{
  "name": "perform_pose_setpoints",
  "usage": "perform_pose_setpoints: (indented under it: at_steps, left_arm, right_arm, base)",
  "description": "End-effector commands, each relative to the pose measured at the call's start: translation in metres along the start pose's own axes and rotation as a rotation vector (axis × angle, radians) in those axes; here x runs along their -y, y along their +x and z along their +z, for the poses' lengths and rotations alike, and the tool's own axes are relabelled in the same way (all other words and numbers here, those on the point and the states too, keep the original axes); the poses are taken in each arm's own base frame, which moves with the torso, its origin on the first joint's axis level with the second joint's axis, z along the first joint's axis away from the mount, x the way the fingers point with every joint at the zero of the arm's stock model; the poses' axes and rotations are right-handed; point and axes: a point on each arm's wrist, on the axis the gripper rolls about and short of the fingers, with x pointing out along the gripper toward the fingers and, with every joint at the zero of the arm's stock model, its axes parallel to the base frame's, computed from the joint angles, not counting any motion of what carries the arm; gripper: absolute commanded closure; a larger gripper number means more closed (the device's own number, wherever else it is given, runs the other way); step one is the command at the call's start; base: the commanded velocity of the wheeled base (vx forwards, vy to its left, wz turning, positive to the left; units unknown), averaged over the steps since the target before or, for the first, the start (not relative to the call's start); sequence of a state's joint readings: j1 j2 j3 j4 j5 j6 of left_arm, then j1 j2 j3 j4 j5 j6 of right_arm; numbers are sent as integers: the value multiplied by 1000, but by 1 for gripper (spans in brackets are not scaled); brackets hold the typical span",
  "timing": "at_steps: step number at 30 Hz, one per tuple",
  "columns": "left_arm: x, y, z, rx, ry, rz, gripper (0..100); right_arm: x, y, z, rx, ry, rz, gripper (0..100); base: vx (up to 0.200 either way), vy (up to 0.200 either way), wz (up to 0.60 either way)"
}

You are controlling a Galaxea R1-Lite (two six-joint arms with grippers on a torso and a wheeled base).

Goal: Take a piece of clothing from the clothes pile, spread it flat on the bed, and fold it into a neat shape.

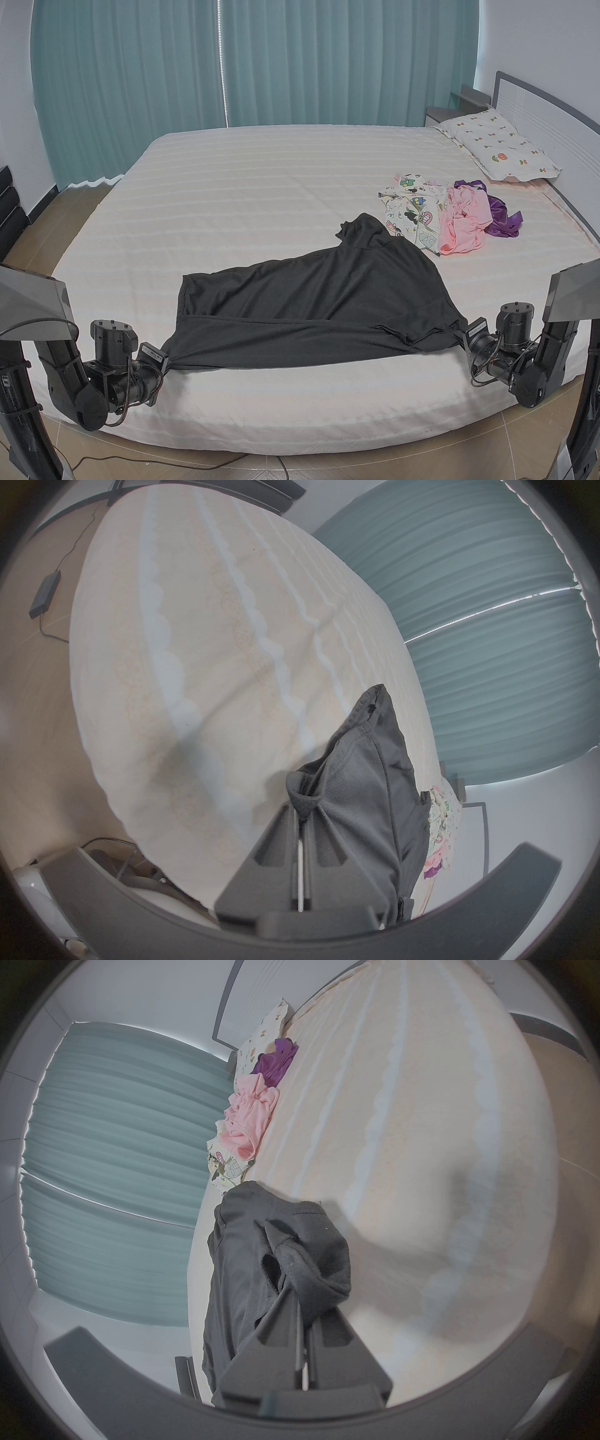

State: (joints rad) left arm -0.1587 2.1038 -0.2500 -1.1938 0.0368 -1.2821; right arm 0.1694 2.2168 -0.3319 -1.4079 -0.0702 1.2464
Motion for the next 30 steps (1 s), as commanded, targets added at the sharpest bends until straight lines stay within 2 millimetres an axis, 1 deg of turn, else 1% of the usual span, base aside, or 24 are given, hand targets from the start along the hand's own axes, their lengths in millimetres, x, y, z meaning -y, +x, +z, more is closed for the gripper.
perform_pose_setpoints:
  at_steps: [1,2,3,5,6,8,10,13,18,23,24,25,30]
  left_arm:
    - [-7,-11,3,2,29,23,100]
    - [-7,-11,3,3,32,22,100]
    - [-12,-15,1,-5,56,45,100]
    - [-15,-17,0,-9,64,55,100]
    - [-19,-20,0,-13,76,72,100]
    - [-20,-21,1,-11,89,76,100]
    - [-22,-28,4,-1,119,77,100]
    - [-22,-32,5,-1,140,76,100]
    - [-31,-37,2,-24,197,121,100]
    - [-34,-38,0,-39,208,132,100]
    - [-36,-39,-1,-70,210,126,0]
    - [-36,-41,-2,-101,213,112,0]
    - [-35,-44,-1,-107,213,97,0]
  right_arm:
    - [0,-21,1,-5,-5,-10,100]
    - [0,-22,1,-6,-5,-11,100]
    - [2,-26,1,-8,-7,-22,100]
    - [3,-28,1,-10,-9,-24,100]
    - [4,-32,-1,-20,-24,-35,100]
    - [4,-35,-2,-26,-40,-41,100]
    - [5,-43,-5,-42,-89,-45,100]
    - [5,-51,-5,-44,-113,-44,100]
    - [10,-57,-16,-94,-167,-67,100]
    - [12,-57,-16,-94,-173,-80,100]
    - [15,-55,-17,-100,-175,-91,100]
    - [17,-54,-18,-105,-177,-100,0]
    - [18,-56,-18,-108,-197,-103,0]
  base:
    - [0,0,0]
    - [0,0,0]
    - [0,0,0]
    - [0,0,0]
    - [0,0,0]
    - [0,0,0]
    - [0,0,0]
    - [0,0,0]
    - [0,0,0]
    - [0,0,0]
    - [0,0,0]
    - [0,0,0]
    - [0,0,0]
